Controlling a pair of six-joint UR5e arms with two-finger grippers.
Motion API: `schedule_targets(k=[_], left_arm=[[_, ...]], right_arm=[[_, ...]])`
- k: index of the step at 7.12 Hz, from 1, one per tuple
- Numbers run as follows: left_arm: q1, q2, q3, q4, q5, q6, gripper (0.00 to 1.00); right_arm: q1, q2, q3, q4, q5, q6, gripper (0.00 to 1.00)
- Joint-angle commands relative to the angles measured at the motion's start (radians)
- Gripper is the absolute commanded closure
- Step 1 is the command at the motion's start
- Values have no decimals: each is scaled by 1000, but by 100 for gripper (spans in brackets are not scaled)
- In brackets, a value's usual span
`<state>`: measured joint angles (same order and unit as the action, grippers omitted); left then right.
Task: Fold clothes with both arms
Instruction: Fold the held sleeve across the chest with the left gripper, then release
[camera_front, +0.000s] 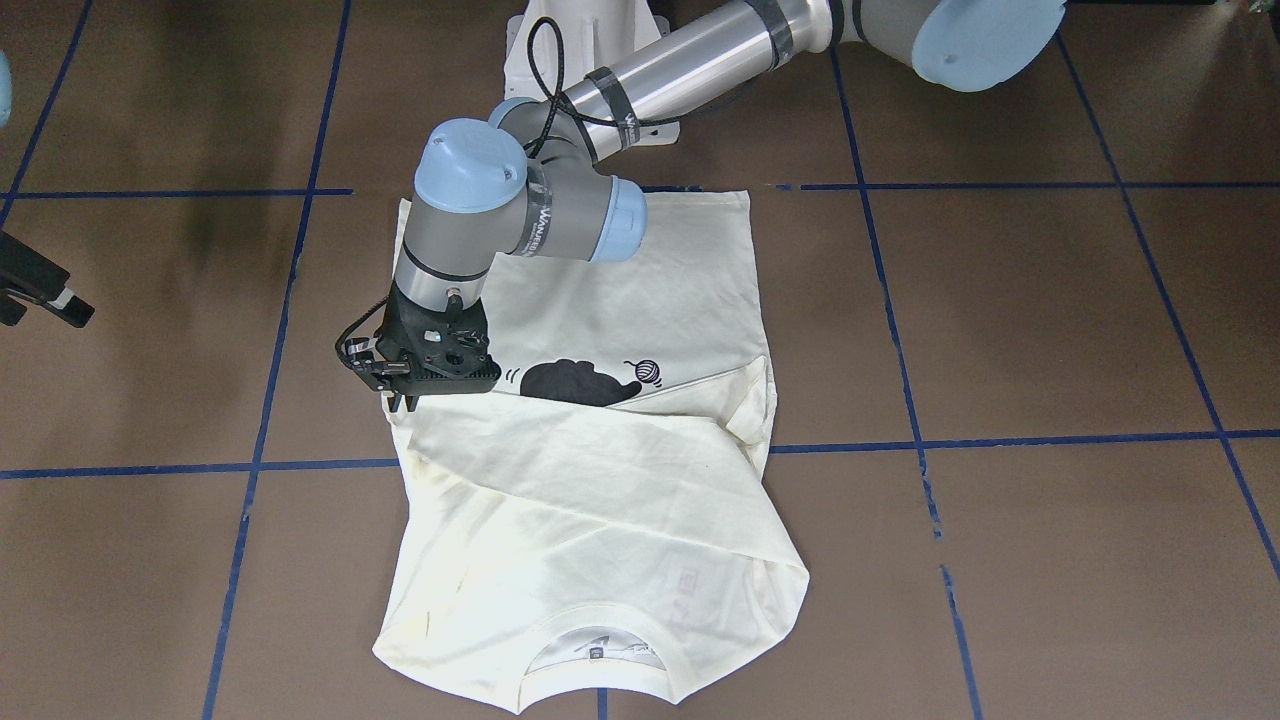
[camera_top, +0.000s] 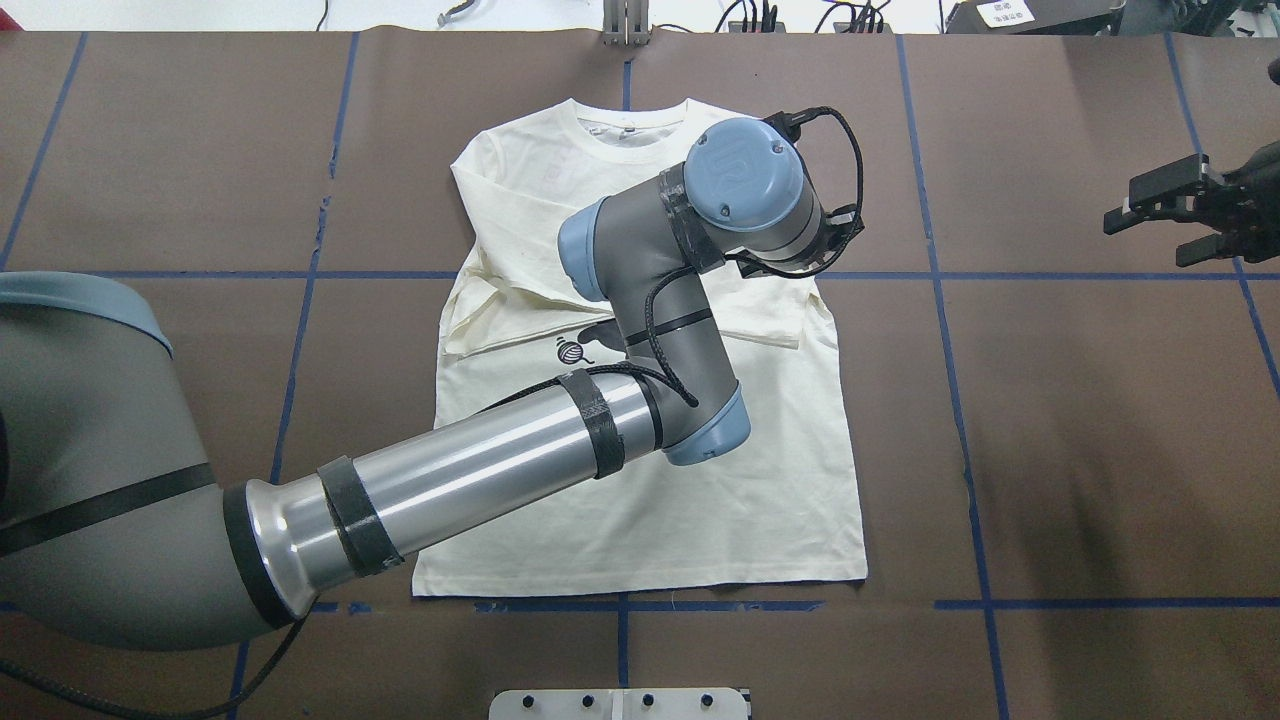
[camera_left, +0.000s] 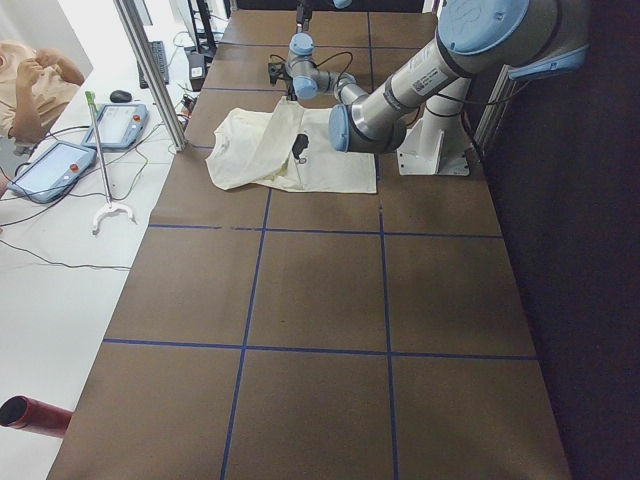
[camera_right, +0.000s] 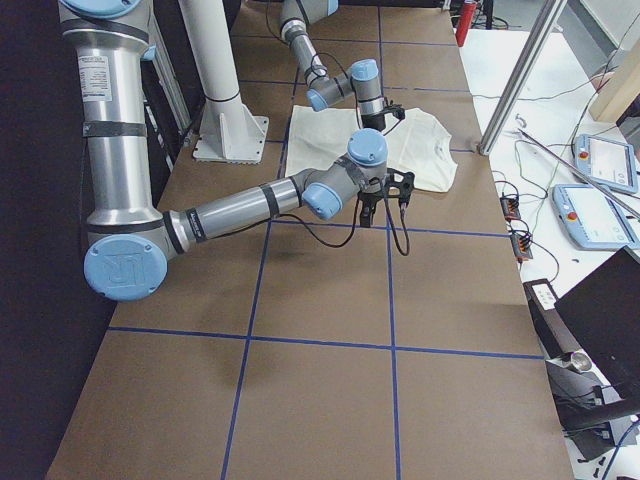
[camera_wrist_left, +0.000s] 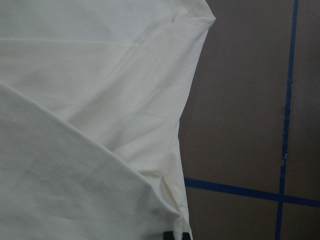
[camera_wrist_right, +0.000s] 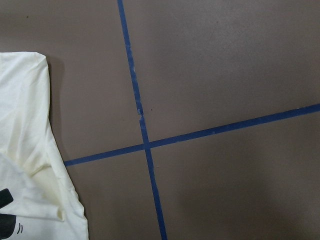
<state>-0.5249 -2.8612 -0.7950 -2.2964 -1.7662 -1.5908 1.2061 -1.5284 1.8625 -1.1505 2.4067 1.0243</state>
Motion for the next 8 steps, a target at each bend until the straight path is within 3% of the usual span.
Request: schedule_targets(k=[1, 2, 3, 4, 5, 6, 7, 8], left_arm=[[-58, 129, -170, 55, -92, 58, 11], [-116, 293, -483, 237, -157, 140, 13], [-124, 447, -755, 399, -157, 275, 13], [-151, 626, -979, 441, -160, 384, 13], [-177, 790, -1107, 439, -163, 487, 13], [-184, 840, -1127, 431, -162, 515, 13], [-184, 839, -1119, 430, -160, 506, 12], [-185, 841, -1116, 430, -160, 506, 12]], right_arm=[[-55, 5, 12, 2, -44, 28, 0], [-147, -1, 61, 2, -132, 157, 0], [-321, -21, 148, -3, -317, 312, 0], [-521, -22, 194, -3, -518, 468, 0], [-738, -22, 234, -11, -739, 625, 1], [-936, -19, 269, -91, -931, 828, 2], [-1055, -15, 317, -220, -1016, 915, 7], [-1077, -24, 322, -245, -1015, 975, 14]])
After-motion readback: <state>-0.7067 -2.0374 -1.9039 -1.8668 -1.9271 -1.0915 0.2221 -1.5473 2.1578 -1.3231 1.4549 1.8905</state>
